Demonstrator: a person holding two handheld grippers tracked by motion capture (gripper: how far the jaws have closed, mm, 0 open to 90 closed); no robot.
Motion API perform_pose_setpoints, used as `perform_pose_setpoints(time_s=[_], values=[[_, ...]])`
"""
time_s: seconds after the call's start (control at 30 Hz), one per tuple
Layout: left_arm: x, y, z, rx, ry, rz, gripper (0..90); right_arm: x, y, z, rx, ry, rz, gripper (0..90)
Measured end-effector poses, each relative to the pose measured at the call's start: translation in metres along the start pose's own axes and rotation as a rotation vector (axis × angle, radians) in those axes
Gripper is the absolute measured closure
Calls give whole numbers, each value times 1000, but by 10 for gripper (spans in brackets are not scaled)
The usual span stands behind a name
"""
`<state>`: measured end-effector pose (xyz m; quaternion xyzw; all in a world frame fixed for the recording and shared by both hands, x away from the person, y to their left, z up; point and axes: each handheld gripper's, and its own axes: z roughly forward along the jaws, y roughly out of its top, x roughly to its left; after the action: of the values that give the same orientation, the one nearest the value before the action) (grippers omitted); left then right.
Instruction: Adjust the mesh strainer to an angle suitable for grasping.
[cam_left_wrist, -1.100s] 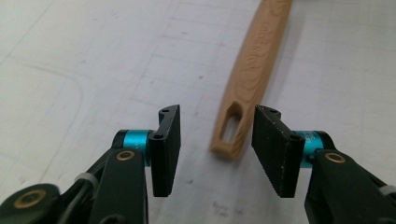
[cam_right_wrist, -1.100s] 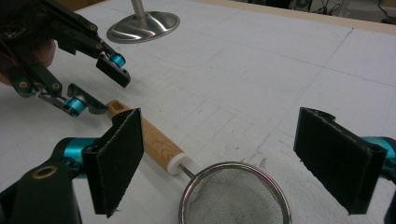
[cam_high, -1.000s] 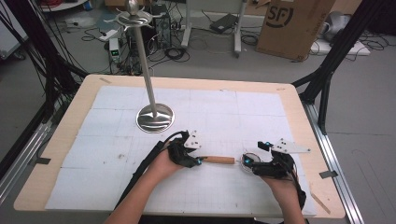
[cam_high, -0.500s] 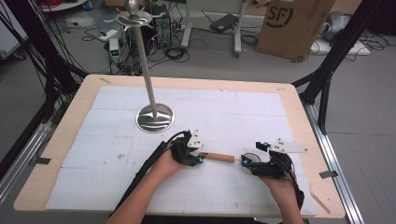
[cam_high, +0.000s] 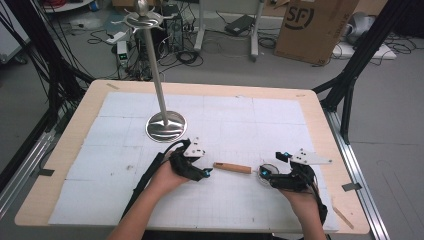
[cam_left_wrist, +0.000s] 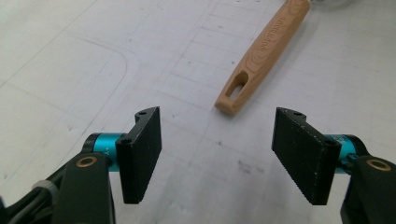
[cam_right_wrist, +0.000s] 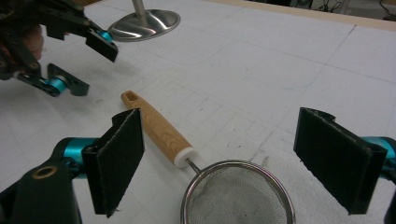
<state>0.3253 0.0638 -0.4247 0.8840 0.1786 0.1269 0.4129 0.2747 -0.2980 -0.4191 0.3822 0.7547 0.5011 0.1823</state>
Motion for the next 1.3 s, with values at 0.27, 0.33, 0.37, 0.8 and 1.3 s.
perform_pose_setpoints(time_s=[0.27, 0.33, 0.37, 0.8, 1.3], values=[[11, -29, -44, -82, 22, -73, 289, 2, -1, 3, 14, 4, -7, 151], [13, -37, -54, -111, 29, -97, 284, 3, -1, 4, 17, 5, -2, 150], [14, -42, -59, -129, 29, -109, 283, 3, -2, 4, 15, 2, -7, 150], [25, -68, -93, -209, 59, -187, 251, 3, 0, 0, 1, 7, -11, 150], [36, -76, -113, -265, 88, -218, 223, 6, 2, 6, 8, 13, -23, 150]])
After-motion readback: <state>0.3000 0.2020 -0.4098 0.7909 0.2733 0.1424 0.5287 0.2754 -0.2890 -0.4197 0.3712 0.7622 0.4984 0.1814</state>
